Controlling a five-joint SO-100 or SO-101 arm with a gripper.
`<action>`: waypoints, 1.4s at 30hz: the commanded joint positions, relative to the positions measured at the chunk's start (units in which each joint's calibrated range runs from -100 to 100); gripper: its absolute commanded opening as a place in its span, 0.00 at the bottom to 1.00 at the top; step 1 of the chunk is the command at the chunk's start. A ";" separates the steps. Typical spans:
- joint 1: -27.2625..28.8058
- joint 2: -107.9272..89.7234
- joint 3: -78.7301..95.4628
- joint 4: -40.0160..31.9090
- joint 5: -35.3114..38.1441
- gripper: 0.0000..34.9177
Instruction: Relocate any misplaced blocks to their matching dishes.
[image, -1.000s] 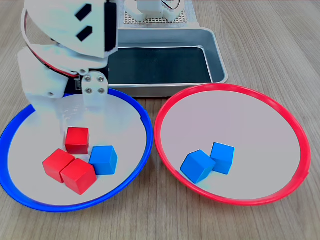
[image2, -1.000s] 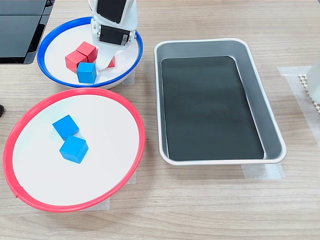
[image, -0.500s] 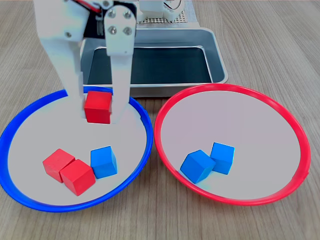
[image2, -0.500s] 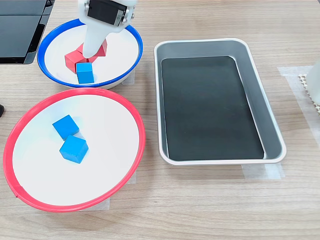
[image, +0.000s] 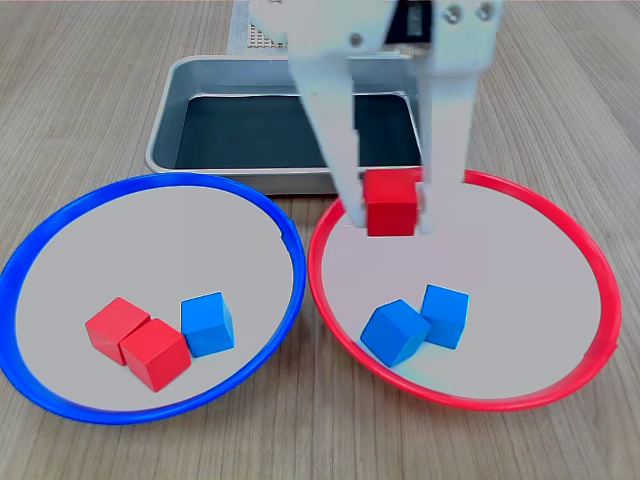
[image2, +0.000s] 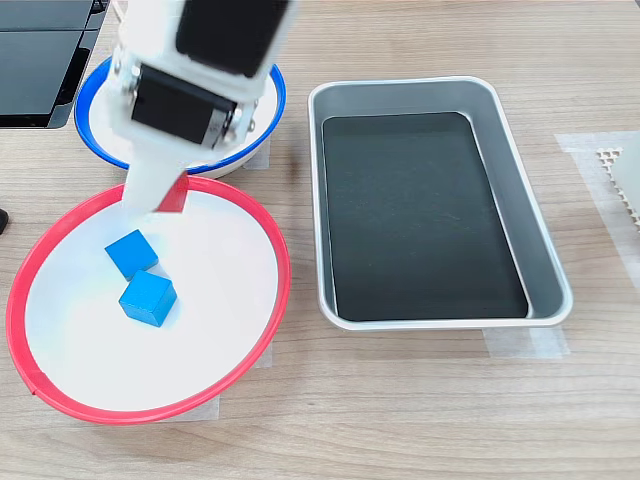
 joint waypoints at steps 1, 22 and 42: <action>-3.76 -1.74 0.99 -0.88 -2.83 0.01; -6.77 3.12 6.09 -0.80 -4.64 0.46; -5.93 6.11 2.45 -7.73 -13.53 0.53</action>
